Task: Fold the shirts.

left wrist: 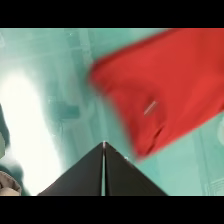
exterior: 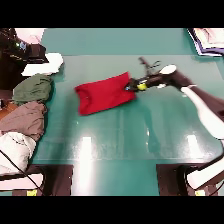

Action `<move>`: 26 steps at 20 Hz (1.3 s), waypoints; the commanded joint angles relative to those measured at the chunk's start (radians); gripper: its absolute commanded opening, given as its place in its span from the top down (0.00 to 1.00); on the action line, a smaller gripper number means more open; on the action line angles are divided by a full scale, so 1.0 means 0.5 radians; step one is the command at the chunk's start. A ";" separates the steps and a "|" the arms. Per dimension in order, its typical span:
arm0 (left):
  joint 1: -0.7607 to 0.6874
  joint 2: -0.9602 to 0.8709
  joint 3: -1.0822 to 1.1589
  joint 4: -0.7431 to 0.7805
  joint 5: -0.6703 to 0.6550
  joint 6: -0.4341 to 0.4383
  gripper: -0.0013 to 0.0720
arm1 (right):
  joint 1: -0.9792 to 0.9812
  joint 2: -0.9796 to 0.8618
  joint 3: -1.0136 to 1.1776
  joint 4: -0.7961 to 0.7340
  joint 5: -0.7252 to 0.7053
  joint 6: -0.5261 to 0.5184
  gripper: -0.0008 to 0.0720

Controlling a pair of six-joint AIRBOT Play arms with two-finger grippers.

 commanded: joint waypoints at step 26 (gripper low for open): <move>0.000 0.002 -0.001 -0.032 -0.015 0.002 0.95 | -2.189 1.472 -1.101 -1.741 0.294 0.686 0.29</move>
